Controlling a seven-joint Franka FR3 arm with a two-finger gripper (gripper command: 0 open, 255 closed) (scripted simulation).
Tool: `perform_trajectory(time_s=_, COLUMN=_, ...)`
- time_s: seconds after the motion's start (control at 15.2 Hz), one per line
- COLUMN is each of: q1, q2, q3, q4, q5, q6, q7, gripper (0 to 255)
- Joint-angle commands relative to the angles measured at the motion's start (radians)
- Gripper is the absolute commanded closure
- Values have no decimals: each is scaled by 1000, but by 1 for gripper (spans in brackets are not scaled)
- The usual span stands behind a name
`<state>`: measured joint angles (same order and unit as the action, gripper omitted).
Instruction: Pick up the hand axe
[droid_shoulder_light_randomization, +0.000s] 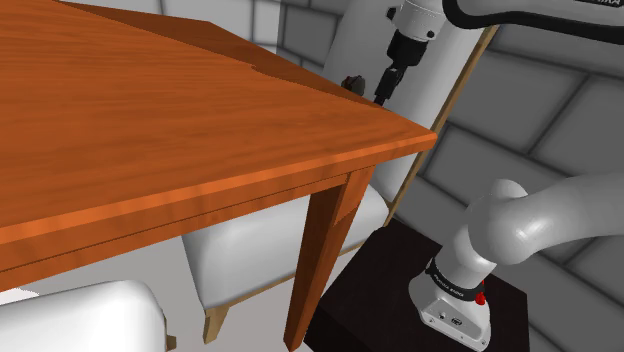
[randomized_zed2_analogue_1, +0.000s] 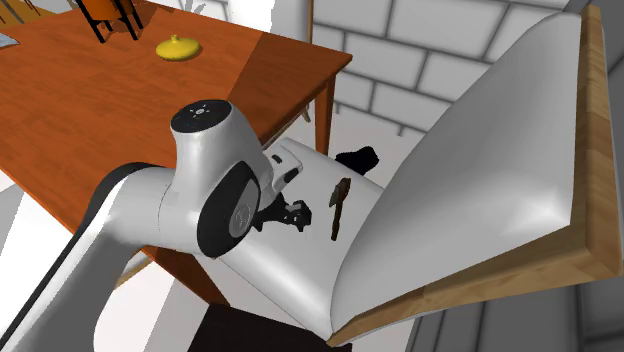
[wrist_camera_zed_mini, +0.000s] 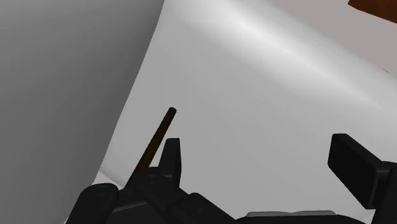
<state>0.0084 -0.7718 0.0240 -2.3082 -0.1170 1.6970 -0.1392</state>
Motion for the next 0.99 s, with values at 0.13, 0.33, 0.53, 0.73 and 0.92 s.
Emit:
perform_trajectory(time_s=0.13, q1=-18, q2=103, q3=-25, q4=103, q5=9, q6=-36, q7=2, gripper=0)
perform_trajectory(time_s=0.33, q1=-41, q2=256, q3=-65, q4=266, q5=28, q6=-101, q7=2, gripper=0)
perform_trajectory(time_s=0.53, q1=-62, q2=410, q3=-106, q4=441, q5=54, q6=-178, q7=0, gripper=0)
perform_trajectory(time_s=0.73, q1=-85, q2=570, q3=-151, q4=632, q5=88, q6=-268, q7=-7, gripper=0)
perform_trajectory(time_s=0.92, q1=-103, q2=670, q3=-178, q4=743, q5=115, q6=-318, q7=-12, gripper=0)
